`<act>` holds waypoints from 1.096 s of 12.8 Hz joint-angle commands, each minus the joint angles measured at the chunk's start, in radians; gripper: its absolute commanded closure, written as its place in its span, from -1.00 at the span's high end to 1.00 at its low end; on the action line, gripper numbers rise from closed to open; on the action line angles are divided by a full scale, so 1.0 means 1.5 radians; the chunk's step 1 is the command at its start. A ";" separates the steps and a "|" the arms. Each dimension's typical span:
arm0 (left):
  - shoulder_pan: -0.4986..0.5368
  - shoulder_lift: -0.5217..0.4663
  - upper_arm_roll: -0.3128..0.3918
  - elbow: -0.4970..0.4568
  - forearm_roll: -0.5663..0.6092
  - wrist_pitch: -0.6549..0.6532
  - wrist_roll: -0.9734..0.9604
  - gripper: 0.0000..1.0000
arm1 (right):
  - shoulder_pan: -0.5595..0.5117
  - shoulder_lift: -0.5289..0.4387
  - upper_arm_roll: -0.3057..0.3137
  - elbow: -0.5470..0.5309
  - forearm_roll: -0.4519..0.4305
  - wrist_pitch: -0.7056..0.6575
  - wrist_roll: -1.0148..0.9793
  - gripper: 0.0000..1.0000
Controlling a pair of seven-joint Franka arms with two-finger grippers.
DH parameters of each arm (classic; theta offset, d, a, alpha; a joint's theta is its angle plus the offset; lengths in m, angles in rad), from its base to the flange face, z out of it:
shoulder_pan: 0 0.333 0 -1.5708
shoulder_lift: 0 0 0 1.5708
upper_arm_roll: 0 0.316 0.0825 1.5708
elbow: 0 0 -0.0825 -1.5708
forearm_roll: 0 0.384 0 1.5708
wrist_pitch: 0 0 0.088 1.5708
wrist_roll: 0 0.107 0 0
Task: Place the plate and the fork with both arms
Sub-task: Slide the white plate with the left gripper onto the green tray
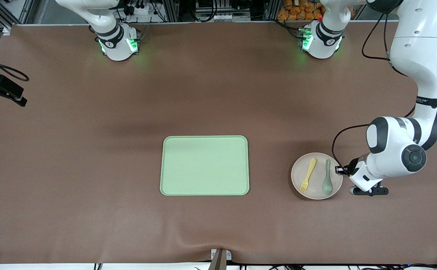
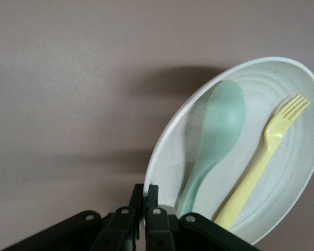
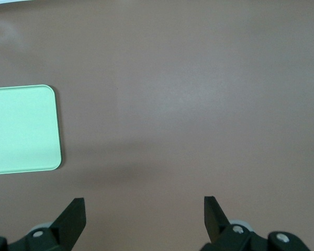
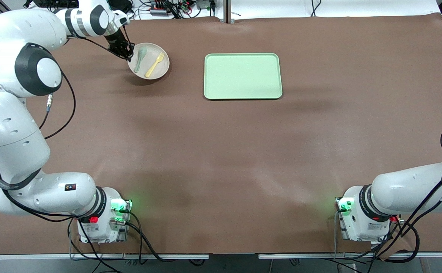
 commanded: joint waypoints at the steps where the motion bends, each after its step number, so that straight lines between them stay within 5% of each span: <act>1: 0.006 -0.018 -0.019 0.005 -0.014 0.002 0.004 -1.00 | -0.014 0.001 0.009 0.005 0.005 -0.006 -0.008 1.00; 7: 0.006 -0.020 -0.068 0.021 -0.056 0.001 -0.005 -1.00 | -0.014 0.001 0.009 0.005 0.005 -0.005 -0.008 1.00; 14: -0.071 0.005 -0.092 0.034 -0.112 0.001 -0.085 -1.00 | -0.014 0.001 0.009 0.005 0.005 -0.005 -0.008 1.00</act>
